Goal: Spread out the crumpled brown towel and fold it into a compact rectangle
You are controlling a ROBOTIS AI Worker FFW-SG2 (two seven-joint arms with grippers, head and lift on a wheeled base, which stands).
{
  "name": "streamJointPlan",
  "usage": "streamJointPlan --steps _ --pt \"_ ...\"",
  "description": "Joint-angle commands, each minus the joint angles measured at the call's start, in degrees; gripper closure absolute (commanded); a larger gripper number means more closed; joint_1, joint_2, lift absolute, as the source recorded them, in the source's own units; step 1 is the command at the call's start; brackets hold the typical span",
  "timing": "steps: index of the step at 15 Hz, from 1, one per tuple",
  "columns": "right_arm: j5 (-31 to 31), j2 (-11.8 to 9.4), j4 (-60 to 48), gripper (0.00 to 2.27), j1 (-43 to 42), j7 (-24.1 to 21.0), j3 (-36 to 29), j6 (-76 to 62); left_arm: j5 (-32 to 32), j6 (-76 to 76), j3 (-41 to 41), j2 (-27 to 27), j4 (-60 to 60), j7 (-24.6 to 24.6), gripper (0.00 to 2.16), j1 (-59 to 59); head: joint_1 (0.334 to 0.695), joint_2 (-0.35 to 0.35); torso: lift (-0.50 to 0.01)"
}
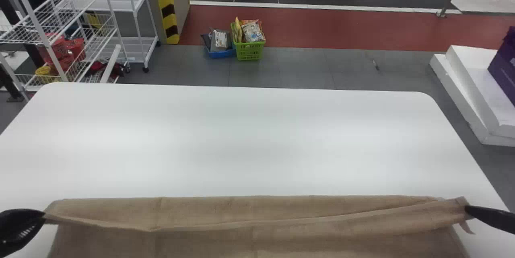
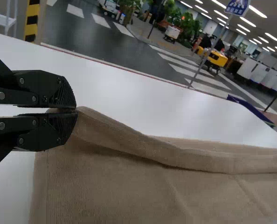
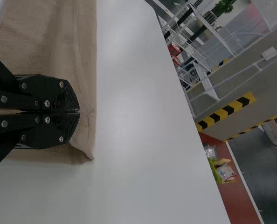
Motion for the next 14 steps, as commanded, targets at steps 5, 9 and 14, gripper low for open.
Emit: streamJointPlan --steps 5,9,14 --pt "-0.14 0.02 -0.07 1.11 0.01 0.19 -0.92 -0.38 -0.57 -10.74 0.36 -0.25 1.39 0.05 1.06 1.65 0.695 -0.086 -0.127" --pt "-0.85 0.02 -1.21 1.11 0.09 0.19 -2.50 0.50 -0.84 -15.13 0.62 -0.25 1.56 -0.13 1.06 2.62 0.695 -0.116 -0.127" --pt "-3.66 -0.42 -1.74 1.11 0.18 0.19 -5.84 3.14 0.57 -19.35 2.73 -0.25 1.21 -1.88 1.06 3.59 0.695 -0.149 -0.127"
